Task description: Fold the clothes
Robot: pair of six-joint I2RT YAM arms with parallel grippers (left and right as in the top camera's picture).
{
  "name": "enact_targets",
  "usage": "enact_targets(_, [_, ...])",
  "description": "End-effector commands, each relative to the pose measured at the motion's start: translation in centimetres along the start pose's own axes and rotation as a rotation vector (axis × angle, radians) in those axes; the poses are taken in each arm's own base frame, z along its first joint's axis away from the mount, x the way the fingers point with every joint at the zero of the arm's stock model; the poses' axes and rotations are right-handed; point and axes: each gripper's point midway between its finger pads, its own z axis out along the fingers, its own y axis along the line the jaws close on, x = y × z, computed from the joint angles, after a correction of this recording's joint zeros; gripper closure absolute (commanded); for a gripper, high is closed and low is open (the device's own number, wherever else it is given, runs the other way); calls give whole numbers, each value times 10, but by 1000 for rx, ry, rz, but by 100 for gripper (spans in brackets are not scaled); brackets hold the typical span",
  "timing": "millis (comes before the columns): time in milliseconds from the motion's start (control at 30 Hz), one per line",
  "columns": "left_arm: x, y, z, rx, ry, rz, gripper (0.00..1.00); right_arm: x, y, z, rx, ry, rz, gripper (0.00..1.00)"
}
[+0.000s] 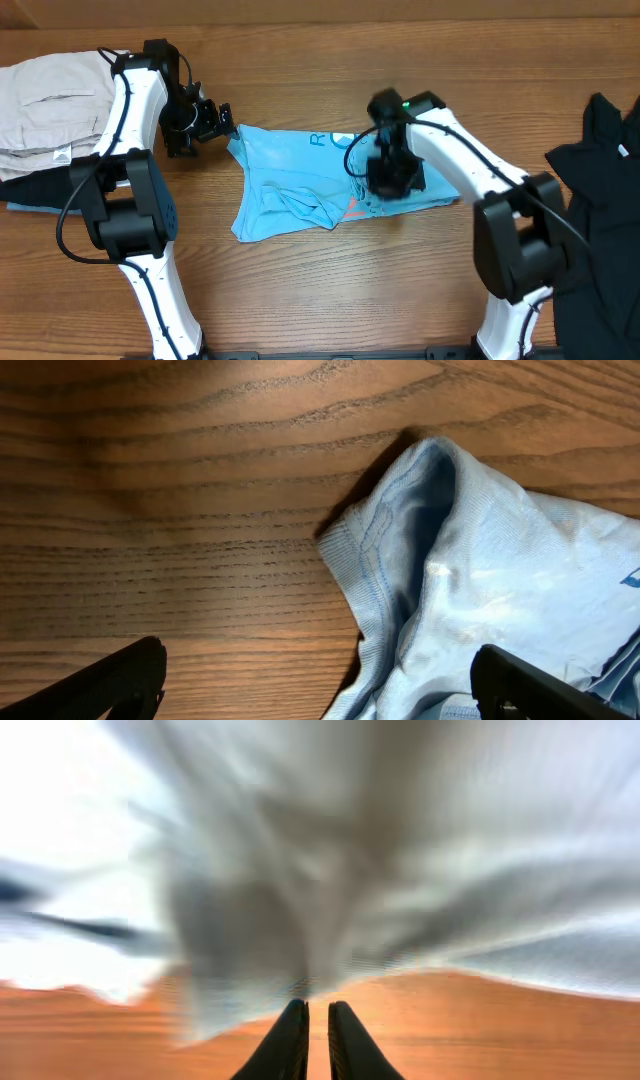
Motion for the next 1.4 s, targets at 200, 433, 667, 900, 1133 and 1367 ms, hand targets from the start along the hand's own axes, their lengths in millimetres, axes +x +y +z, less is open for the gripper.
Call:
enact_targets(200, [-3,-6,-13,-1,-36,29,0,-85,42,-39,-14,-425,76,69])
enact_targets(433, [-3,-6,-13,-1,-36,29,0,-105,30,1,204,-529,199,53])
enact_targets(667, [-3,-6,-13,-1,-36,29,0,-111,28,27,219,-508,219,52])
enact_targets(900, [-3,-6,-13,-1,-36,29,0,-114,30,26,206,-517,218,48])
enact_targets(1133, [-3,-6,-13,-1,-36,29,0,-115,30,24,209,-522,213,93])
enact_targets(1367, [-3,-6,-13,-1,-36,29,0,-135,52,-16,154,-599,194,94])
